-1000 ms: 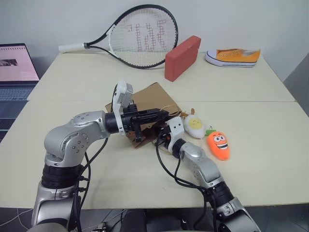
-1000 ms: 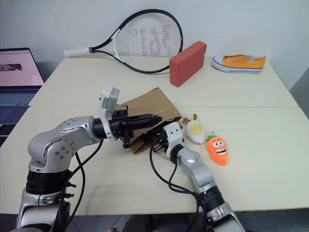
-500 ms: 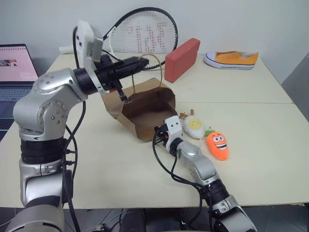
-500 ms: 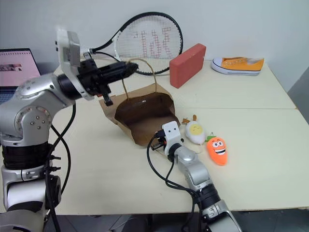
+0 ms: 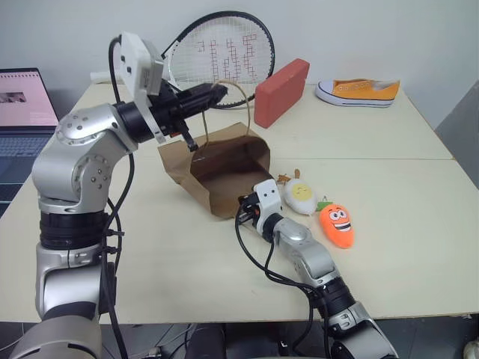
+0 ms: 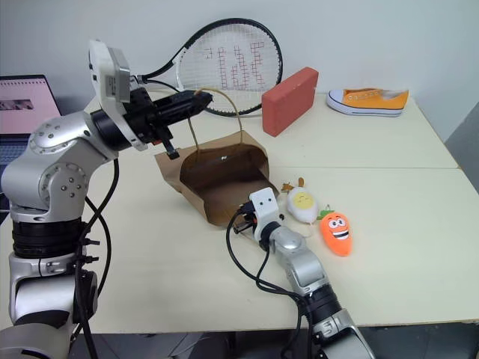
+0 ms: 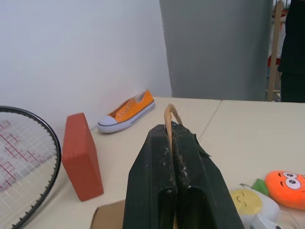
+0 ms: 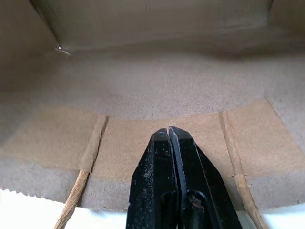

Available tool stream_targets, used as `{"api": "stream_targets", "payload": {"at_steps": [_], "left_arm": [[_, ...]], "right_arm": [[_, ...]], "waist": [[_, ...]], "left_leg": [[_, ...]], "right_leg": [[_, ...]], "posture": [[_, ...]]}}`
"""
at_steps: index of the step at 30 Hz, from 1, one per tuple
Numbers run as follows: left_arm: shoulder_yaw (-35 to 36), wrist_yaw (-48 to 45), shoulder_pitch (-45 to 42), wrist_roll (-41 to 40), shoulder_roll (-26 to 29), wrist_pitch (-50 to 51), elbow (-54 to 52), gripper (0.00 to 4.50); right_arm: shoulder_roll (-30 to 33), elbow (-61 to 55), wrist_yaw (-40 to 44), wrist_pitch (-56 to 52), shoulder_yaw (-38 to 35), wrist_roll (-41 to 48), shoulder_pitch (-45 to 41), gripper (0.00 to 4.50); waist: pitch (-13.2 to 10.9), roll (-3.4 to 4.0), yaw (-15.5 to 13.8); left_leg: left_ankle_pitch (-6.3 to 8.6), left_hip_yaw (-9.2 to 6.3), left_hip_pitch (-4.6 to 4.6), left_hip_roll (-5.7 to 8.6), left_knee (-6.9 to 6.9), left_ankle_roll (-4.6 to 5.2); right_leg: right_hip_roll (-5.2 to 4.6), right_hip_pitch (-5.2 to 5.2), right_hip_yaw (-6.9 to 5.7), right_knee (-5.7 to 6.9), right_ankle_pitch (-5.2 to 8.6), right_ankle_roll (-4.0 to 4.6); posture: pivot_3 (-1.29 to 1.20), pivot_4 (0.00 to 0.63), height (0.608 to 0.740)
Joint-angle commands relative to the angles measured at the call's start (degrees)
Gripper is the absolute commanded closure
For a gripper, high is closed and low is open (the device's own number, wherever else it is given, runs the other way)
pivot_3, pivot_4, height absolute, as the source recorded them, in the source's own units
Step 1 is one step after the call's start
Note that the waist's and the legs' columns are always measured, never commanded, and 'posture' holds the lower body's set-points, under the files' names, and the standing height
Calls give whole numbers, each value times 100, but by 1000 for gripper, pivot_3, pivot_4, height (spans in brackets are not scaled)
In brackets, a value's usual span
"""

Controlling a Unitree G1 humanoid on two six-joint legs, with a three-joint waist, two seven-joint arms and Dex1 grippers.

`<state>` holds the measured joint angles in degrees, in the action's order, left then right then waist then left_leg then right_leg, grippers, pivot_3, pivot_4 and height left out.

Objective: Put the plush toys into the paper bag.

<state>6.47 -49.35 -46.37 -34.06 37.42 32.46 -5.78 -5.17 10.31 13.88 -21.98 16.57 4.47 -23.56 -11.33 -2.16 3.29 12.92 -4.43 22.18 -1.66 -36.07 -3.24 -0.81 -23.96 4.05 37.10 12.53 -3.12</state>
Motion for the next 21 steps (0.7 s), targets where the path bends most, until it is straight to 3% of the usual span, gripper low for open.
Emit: {"api": "stream_targets", "payload": {"at_steps": [1, 14, 21], "left_arm": [[33, -26, 92, -221, -63, 80, -496, 4500], [-243, -120, 753, -692, -219, 574, -1292, 4500], [-425, -170, 916, -628, -341, 532, -1380, 4500]], "right_arm": [[116, -74, 166, -170, 81, -68, 128, 4465], [1061, -2536, 1114, -1142, 147, 264, 434, 4465], [2160, -4068, 1712, -1967, -687, 1015, 440, 4465]], "waist": [[0, 0, 0], [-3, 4, -3], [-4, 4, -16]], "left_leg": [[0, 0, 0, 0, 0, 0], [0, -7, 31, 0, 0, 0], [0, -7, 34, 2, -4, 0]], "right_leg": [[0, 0, 0, 0, 0, 0], [1, -21, -6, 1, -1, -1], [1, -19, -4, -5, 0, 0]], "posture": [[0, 150, 740], [0, 150, 740], [0, 150, 740]]}}
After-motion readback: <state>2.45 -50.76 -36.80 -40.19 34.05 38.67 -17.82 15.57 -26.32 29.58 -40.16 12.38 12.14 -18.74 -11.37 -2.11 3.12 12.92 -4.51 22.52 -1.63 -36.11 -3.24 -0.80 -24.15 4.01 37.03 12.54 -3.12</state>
